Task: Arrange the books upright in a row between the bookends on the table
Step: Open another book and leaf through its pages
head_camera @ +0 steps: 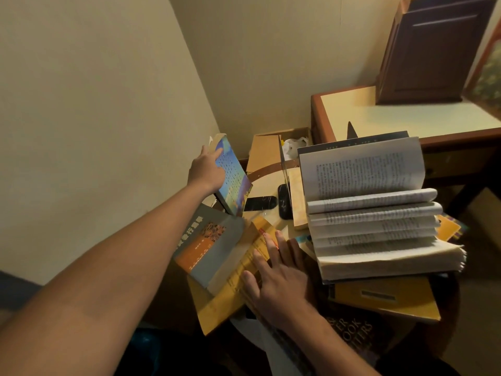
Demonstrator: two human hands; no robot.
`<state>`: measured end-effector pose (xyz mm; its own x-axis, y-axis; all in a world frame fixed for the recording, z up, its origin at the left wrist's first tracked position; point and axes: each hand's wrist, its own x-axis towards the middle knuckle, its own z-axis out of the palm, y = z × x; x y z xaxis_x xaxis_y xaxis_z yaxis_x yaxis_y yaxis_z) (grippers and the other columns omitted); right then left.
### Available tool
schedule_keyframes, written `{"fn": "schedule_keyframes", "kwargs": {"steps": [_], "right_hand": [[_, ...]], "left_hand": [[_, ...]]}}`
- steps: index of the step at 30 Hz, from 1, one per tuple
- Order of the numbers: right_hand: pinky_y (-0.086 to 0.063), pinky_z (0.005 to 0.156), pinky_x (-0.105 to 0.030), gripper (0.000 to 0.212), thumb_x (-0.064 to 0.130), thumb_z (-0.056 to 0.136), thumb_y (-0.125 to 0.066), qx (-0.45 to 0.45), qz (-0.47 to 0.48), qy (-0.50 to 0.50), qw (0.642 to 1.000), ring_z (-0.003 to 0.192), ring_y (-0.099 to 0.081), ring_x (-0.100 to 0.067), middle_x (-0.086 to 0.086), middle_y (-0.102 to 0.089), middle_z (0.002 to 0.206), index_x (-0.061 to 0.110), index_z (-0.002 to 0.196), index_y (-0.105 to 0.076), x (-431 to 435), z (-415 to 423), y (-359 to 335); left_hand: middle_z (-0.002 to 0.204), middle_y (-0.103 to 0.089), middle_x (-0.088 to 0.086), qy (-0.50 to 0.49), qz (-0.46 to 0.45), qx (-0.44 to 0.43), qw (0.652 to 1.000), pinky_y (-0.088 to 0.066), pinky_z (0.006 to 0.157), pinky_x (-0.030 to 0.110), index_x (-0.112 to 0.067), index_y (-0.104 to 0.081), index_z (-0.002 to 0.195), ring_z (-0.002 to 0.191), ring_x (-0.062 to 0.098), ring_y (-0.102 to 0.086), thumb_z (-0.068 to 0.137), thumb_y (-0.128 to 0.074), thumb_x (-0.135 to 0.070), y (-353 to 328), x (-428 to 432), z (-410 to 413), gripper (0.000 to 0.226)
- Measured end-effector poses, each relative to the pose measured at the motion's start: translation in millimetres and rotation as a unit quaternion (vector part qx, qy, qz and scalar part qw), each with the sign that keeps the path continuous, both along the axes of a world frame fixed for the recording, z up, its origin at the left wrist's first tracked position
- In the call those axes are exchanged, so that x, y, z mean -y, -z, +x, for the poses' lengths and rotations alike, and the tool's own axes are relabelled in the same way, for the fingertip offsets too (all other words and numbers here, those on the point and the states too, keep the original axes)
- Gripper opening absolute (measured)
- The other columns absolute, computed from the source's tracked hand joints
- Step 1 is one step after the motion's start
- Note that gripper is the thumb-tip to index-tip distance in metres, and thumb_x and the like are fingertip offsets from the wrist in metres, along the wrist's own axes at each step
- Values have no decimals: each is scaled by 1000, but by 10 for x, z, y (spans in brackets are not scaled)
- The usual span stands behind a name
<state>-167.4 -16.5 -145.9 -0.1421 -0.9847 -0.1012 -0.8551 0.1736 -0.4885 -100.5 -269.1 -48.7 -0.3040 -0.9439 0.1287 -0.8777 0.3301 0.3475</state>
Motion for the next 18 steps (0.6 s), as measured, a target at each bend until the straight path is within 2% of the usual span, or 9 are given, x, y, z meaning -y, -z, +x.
{"fn": "schedule_keyframes", "kwargs": {"steps": [2,3,6,9,12,14,18], "right_hand": [[14,117,-39,67,64,100,-17,-11,-10,-2,1000,144,39,-19,0,19,166,32,158,-20,4,-2,15],[18,117,-41,67,64,99,-17,-14,-22,0,1000,144,38,-19,0,16,167,31,158,-22,7,-3,25],[20,115,-41,66,63,100,-19,-15,-25,2,1000,145,37,-17,0,15,167,32,157,-24,8,-10,20],[16,118,-42,65,63,101,-21,-14,-27,2,1000,144,36,-16,0,15,167,31,157,-24,7,-15,2],[18,117,-42,65,62,101,-21,-19,-22,0,1000,145,36,-17,0,16,167,31,158,-25,6,-16,-22],[11,120,-44,65,63,101,-19,-24,-9,-2,1000,145,37,-17,1,20,166,32,158,-22,2,-14,-27],[-11,121,-46,67,64,101,-17,-22,5,-3,1000,140,41,-17,2,29,163,31,159,-15,-15,-1,-43]], "left_hand": [[158,-27,13,6,-12,-3,1000,-47,92,39,-20,-41,152,129,38,-48,96,-49,-8,6,-19,44,58],[161,-22,13,8,-19,-2,1000,-46,98,40,-22,-41,152,133,38,-45,96,-52,-9,2,-39,59,59],[167,-8,11,18,-40,7,999,-38,112,44,-27,-41,151,144,34,-31,96,-60,-16,-18,-95,91,60],[167,-10,8,49,-60,24,997,-40,111,49,-31,-46,148,144,34,-30,93,-62,-20,-8,-97,144,58],[165,-16,7,82,-81,48,992,-46,105,52,-32,-51,144,139,33,-35,90,-64,-25,-7,-128,191,57],[165,-17,9,101,-93,66,988,-45,104,55,-34,-53,142,140,36,-34,88,-66,-27,-20,-173,210,56],[167,-12,8,127,-101,89,983,-32,115,58,-37,-52,142,148,41,-21,89,-67,-30,-64,-295,249,55]]}}
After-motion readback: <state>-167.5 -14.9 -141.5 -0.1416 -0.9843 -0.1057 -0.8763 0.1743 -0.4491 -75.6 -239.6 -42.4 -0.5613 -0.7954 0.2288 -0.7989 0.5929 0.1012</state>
